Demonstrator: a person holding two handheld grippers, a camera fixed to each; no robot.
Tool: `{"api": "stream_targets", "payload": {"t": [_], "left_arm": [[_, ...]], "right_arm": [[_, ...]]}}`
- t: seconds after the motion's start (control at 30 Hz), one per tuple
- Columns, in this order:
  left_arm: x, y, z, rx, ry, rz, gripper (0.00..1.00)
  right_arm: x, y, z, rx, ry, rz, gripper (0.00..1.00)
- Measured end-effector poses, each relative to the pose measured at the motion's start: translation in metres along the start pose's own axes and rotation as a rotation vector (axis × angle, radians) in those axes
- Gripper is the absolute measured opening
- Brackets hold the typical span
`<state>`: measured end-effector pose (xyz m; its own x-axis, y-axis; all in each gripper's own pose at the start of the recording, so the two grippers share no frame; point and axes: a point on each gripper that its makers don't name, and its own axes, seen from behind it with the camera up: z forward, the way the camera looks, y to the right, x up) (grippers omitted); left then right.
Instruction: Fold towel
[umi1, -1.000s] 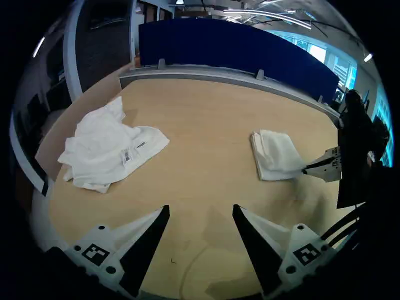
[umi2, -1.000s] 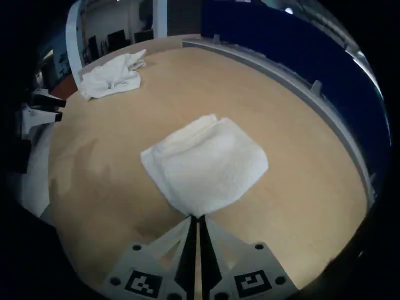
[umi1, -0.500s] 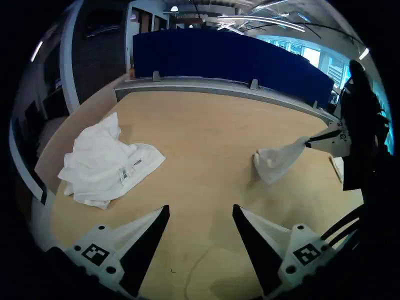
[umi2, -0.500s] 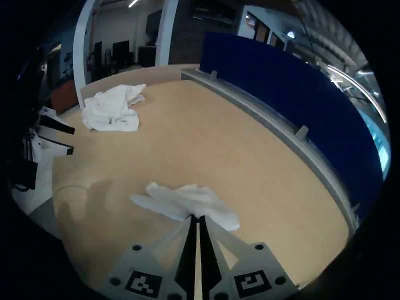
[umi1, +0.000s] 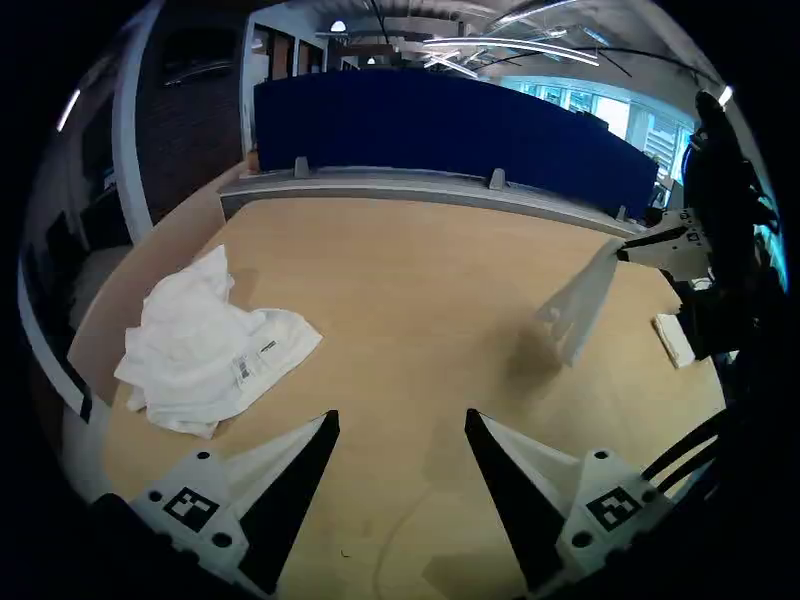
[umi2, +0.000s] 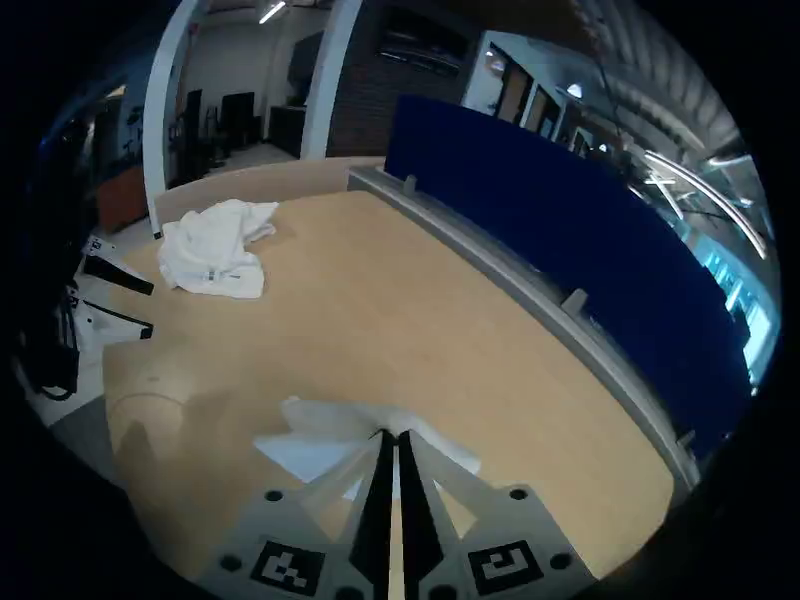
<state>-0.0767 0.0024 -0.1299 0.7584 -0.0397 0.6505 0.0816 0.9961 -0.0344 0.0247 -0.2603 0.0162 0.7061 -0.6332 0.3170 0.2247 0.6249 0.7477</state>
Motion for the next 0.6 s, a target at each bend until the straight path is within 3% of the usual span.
{"api": "stream_targets", "payload": {"t": [0.6], "left_arm": [[0.007,0.012,0.007,-0.012,-0.004,0.02,0.93]], "right_arm": [[-0.024,0.057,-0.028,-0.038,-0.009,0.022,0.03]]}}
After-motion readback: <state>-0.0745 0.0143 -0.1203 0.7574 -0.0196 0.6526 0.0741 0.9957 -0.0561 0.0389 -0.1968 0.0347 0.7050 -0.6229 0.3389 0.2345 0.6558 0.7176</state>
